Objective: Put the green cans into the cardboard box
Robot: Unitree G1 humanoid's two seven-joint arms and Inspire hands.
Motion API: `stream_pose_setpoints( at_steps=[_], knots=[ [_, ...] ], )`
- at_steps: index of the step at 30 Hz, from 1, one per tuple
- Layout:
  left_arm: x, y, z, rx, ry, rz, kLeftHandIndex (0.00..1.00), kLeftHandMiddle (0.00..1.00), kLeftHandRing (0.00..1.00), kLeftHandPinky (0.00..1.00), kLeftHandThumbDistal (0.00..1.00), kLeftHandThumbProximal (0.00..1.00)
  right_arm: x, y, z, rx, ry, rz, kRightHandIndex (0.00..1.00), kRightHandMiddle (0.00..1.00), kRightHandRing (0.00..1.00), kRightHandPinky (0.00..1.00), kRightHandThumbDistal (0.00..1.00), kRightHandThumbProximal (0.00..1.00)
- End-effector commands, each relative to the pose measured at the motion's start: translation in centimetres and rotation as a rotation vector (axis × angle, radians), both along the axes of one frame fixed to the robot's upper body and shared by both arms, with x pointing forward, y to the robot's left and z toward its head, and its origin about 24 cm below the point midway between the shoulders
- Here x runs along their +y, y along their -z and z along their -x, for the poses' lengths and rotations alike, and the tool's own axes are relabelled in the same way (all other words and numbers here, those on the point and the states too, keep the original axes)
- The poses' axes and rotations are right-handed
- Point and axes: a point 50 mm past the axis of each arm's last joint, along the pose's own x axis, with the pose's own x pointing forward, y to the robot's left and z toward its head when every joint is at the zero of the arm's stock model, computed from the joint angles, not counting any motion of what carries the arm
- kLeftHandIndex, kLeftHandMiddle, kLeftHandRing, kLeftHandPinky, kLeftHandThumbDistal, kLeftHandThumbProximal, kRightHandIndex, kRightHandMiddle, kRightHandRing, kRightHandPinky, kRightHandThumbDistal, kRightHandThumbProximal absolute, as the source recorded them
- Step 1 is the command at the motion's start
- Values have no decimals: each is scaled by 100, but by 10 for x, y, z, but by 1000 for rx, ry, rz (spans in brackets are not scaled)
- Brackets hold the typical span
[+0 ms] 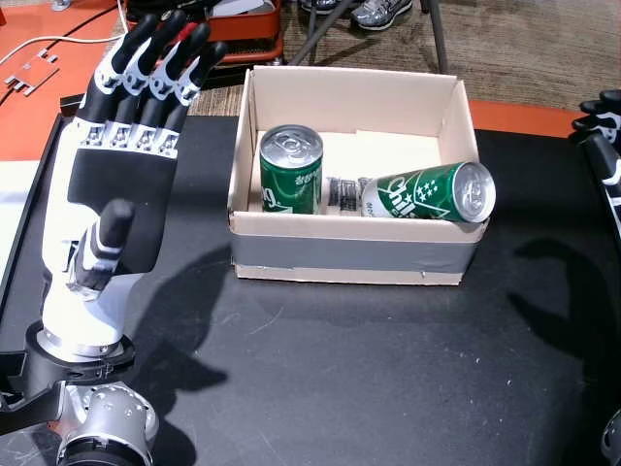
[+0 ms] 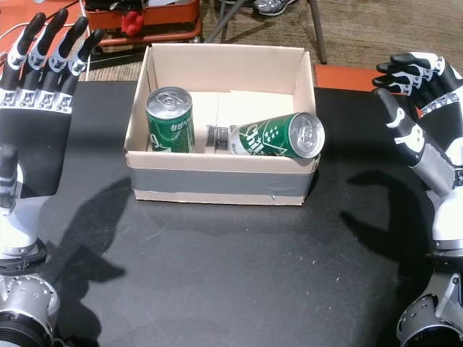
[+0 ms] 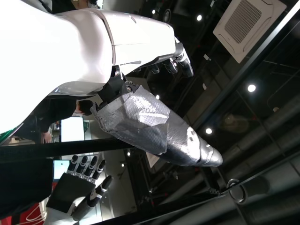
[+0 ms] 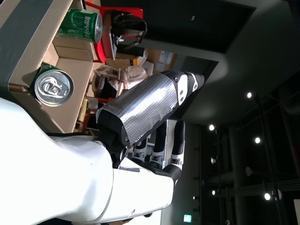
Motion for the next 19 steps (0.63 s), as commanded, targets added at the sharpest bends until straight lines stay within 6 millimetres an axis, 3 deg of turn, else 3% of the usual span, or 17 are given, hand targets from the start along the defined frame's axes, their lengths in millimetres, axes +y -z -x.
stream_pose_setpoints(
  at_steps=[1,19],
  knots=[
    [4,0,0,2,-14,8,93,91,91,85,100,42,0,3,3,3,1,-6,42,45,51,53,97,29],
    [8,-2,-2,-19,-40,15,94,91,92,86,99,48,0,2,2,0,2,-12,42,44,51,53,97,29]
  ],
)
